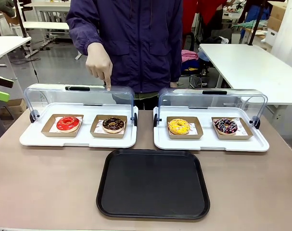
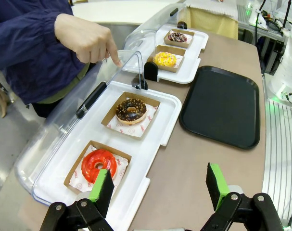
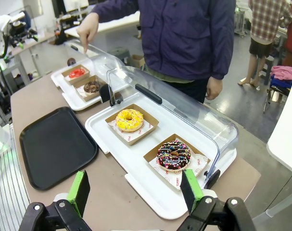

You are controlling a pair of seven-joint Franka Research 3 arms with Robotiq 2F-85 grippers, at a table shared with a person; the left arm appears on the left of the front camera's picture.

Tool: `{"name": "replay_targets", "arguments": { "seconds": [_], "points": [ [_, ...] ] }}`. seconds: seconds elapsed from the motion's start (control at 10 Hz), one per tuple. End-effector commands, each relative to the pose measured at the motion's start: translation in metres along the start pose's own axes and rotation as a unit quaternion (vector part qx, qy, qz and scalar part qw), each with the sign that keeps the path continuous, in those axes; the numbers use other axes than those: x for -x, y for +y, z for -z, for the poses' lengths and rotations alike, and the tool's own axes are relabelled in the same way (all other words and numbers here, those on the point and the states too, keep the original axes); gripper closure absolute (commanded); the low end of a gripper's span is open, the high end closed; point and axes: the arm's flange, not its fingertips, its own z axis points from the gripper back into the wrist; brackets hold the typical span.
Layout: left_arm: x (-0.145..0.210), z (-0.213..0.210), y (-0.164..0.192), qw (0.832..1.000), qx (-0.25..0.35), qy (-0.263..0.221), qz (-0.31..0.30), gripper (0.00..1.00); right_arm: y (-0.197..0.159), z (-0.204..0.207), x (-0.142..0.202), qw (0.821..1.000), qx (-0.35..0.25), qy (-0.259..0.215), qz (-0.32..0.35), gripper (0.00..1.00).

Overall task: Move the second donut from the left to the tray.
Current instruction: Pick up the Paper togo box containing the Donut indicated by the person and place it on the Handle tray.

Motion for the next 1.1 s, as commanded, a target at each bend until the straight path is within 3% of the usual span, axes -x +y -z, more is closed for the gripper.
{"name": "replay_targets", "arguments": {
  "seconds": [0.0,0.1,0.3,0.5,0.8,1.0],
  "points": [
    [-0.001,0.000,0.003,1.000,0.001,-0.015,0.010,0.00,-0.003,0.002,-0.001,1.000,-0.001,-0.014,-0.013,0.00],
    [0.000,0.000,0.000,1.000,0.000,0.000,0.000,0.00,-0.003,0.002,-0.001,1.000,-0.001,-0.014,-0.013,0.00],
    [-0.039,0.017,-0.003,0.999,0.006,0.041,0.017,0.00,-0.003,0.002,-0.001,1.000,-0.001,-0.014,-0.013,0.00],
    [-0.078,0.056,-0.007,0.992,0.023,0.113,0.046,0.00,-0.003,0.002,-0.001,1.000,-0.001,-0.014,-0.013,0.00],
    [-0.115,0.141,-0.018,0.962,0.064,0.245,0.100,0.00,-0.003,0.002,-0.001,1.000,-0.001,-0.014,-0.013,0.00],
    [-0.115,0.194,-0.019,0.937,0.096,0.311,0.128,0.00,-0.003,0.002,-0.001,1.000,-0.001,-0.014,-0.013,0.00]
  ]
}}
